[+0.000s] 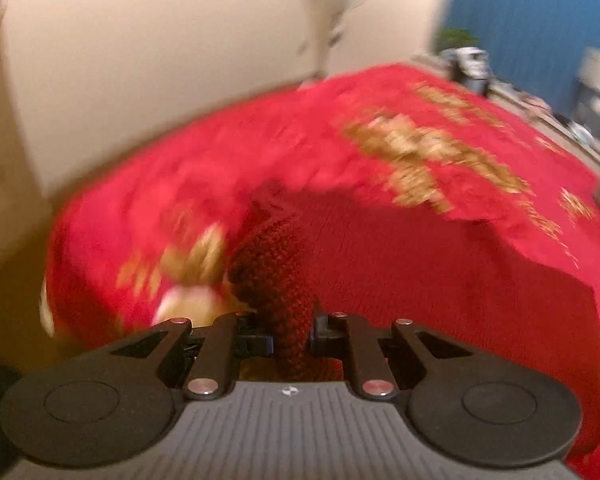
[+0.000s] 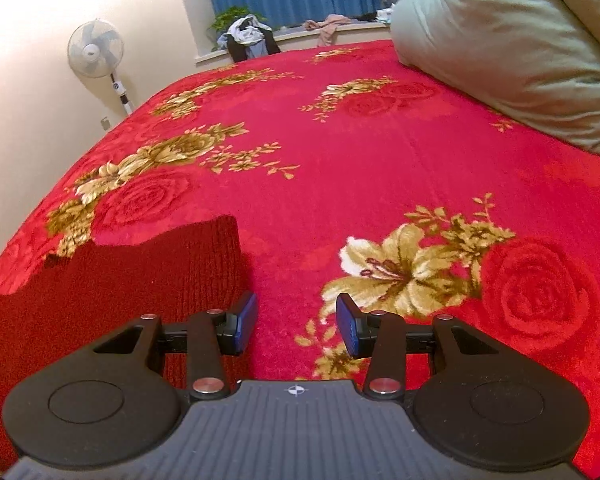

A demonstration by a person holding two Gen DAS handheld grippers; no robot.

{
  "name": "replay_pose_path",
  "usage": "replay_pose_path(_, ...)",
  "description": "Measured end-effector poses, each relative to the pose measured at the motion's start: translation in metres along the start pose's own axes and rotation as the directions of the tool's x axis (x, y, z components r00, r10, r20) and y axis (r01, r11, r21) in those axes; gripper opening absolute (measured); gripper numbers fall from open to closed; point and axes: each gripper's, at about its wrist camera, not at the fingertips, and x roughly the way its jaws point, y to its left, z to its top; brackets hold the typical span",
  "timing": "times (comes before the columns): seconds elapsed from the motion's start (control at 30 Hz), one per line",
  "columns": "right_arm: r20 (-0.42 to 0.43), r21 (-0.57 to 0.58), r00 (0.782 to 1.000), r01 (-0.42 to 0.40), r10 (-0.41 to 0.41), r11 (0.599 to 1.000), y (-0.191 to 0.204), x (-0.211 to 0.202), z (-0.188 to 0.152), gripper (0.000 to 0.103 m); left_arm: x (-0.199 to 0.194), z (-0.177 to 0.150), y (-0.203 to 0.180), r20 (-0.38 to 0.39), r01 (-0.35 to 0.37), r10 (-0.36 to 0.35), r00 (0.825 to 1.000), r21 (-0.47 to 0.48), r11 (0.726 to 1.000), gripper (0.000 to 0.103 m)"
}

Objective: Fold small clothes

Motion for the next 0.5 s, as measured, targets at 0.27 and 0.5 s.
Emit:
replay_pose_path(0.27, 0.047, 0.067, 0.999, -0.008, 0.005, 0.998, -0.017, -0.002, 0.017, 0.045, -0.039, -0.023, -0.17, 0.099, 0.238, -0.299, 0.949, 0.395, 0.887, 0.015)
replay_pose_path(0.5, 0.07, 0.115, 0.996, -0.068, 0.06, 0.991, -0.028, -0.002, 0.019, 0.045, -0.014, -0.099, -0.27, -0.259, 0.589, -0.541, 0.8, 0.513, 0.625, 0.036)
